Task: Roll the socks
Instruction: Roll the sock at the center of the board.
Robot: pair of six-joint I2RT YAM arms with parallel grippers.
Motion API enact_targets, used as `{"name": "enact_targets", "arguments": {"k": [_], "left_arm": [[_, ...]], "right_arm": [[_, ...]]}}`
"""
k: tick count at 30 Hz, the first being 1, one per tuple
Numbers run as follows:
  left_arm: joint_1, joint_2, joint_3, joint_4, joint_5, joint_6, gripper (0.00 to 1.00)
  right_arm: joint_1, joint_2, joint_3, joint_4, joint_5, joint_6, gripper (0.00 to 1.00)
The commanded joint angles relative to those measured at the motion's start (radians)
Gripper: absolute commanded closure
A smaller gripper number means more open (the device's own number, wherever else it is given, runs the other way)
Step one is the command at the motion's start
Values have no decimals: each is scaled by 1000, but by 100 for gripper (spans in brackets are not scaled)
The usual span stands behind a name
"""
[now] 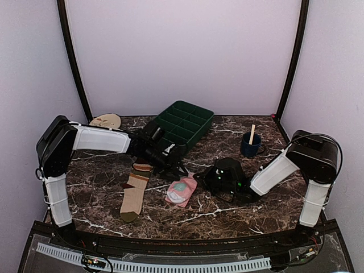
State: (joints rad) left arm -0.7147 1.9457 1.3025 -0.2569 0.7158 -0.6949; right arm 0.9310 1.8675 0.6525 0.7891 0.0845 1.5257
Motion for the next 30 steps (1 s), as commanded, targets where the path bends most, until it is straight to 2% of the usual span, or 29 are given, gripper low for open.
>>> {"name": "enact_targets", "arguments": {"k": [1, 12, 21, 26, 30], "left_arm": [[-16, -15, -41, 0, -39, -45, 50], [-11, 46, 62, 13, -159, -64, 43], [-2, 97, 121, -8, -180, -69, 44], [-1, 101, 124, 17, -163, -79, 55], [0, 105, 118, 38, -146, -81, 73]], "right_arm": [[-12, 9, 16, 31, -9, -7, 100], [-14, 7, 5, 33, -30, -12, 100], [-14, 4, -2, 35, -46, -12, 100], [-15, 3, -4, 29, -49, -12, 100], [-15, -1, -2, 15, -48, -17, 100]]}}
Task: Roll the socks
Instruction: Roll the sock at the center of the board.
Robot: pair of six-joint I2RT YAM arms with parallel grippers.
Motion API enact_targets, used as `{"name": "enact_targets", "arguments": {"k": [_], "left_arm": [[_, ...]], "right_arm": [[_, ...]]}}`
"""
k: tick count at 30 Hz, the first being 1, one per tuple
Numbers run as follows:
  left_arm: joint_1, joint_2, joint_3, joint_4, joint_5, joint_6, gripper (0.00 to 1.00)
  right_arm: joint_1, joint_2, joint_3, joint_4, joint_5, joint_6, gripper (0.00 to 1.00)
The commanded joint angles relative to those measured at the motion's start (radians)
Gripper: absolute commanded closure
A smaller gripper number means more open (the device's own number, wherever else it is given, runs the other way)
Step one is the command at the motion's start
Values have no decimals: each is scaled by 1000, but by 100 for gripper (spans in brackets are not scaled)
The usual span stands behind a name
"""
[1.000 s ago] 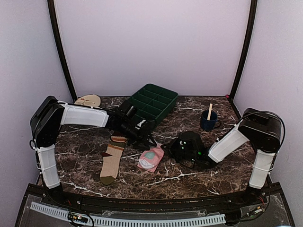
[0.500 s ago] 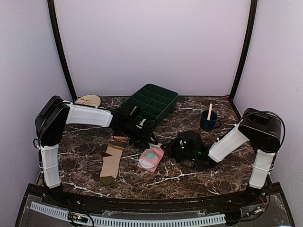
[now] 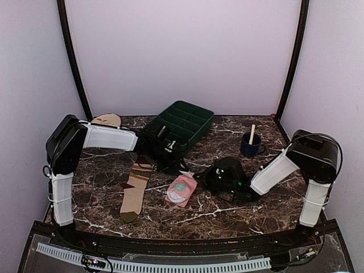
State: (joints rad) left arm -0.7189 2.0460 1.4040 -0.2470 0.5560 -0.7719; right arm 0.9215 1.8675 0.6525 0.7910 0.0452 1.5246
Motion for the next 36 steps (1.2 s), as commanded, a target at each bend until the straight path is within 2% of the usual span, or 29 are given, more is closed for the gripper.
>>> {"name": "enact_targets", "arguments": {"k": [1, 5, 7, 14, 22, 27, 32, 36], "left_arm": [[3, 5, 13, 33, 15, -5, 80], [3, 5, -1, 57, 20, -4, 97], [3, 5, -9, 68, 23, 2, 100], [3, -1, -72, 144, 12, 49, 100], [4, -31, -262, 402, 0, 87, 100], [7, -23, -297, 523, 10, 131, 100], [19, -10, -314, 602, 52, 166, 100], [25, 10, -317, 604, 67, 213, 100]], "right_arm": [[-6, -2, -1, 4, -7, -17, 100], [-6, -7, 0, -15, -2, -24, 100], [-6, -10, 1, -28, 1, -31, 100], [-6, -14, -2, -50, 7, -43, 100], [-6, -28, 16, -134, 13, -84, 100], [-6, -29, 37, -197, -1, -88, 100], [-7, -36, 63, -255, -11, -140, 90], [-7, -65, 69, -307, -10, -178, 77]]}}
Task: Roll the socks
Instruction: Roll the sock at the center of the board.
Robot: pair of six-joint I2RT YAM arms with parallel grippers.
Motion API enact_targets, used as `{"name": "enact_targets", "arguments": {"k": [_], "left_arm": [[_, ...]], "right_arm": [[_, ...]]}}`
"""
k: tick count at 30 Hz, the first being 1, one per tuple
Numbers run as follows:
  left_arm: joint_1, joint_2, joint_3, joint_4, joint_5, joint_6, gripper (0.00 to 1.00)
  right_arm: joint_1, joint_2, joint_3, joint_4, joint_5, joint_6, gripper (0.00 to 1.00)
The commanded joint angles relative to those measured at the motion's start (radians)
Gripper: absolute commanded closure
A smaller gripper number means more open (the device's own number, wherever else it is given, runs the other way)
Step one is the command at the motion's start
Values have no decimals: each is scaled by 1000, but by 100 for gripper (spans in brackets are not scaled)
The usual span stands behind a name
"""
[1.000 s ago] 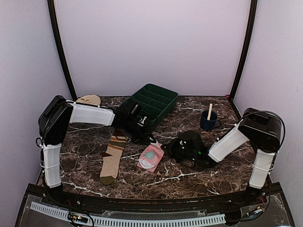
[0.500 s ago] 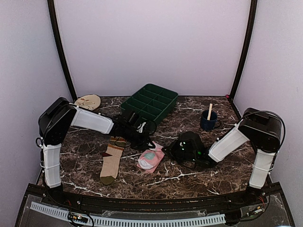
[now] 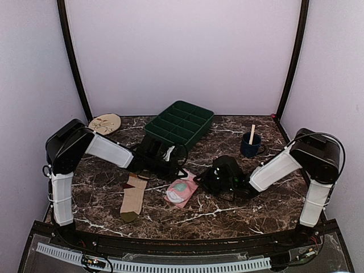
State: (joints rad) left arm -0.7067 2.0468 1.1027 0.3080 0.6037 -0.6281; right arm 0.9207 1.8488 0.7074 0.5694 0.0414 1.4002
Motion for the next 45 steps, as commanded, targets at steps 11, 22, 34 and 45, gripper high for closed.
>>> {"name": "enact_targets", "arguments": {"k": [11, 22, 34, 45], "left_arm": [[18, 46, -29, -5, 44, 180, 100], [17, 56, -32, -15, 59, 218, 100], [17, 64, -41, 4, 60, 222, 100], [17, 71, -46, 22, 59, 216, 100]], "right_arm": [[-14, -187, 15, -260, 18, -160, 63], [-106, -152, 22, -229, -77, -224, 52], [-134, -14, 36, -74, -243, -178, 48], [-128, 13, 23, -81, -278, -164, 50]]}}
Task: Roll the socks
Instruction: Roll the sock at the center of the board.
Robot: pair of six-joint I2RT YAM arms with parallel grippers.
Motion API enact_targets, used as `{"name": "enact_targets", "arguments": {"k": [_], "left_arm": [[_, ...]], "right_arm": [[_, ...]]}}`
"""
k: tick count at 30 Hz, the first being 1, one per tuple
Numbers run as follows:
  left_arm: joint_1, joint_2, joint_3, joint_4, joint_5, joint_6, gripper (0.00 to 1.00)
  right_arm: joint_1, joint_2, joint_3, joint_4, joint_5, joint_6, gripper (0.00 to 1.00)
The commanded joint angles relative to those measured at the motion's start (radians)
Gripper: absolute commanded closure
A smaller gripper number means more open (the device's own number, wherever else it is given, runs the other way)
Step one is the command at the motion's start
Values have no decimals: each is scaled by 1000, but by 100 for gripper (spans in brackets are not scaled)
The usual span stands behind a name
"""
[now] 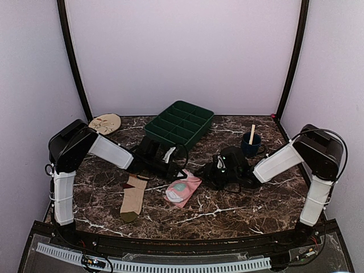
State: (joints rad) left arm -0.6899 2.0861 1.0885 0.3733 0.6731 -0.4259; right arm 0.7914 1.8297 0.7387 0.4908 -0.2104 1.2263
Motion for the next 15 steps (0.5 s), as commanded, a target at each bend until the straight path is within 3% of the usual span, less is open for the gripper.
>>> {"name": "enact_targets", "arguments": {"k": [1, 8, 15], "left_arm": [[0, 33, -33, -42, -11, 14, 100], [1, 37, -35, -34, -12, 15, 100], [1, 48, -29, -27, -8, 7, 100]], "right_arm": [[4, 37, -8, -1, -28, 10, 51], [9, 62, -10, 10, -34, 21, 68], [14, 73, -9, 12, -45, 20, 75]]}}
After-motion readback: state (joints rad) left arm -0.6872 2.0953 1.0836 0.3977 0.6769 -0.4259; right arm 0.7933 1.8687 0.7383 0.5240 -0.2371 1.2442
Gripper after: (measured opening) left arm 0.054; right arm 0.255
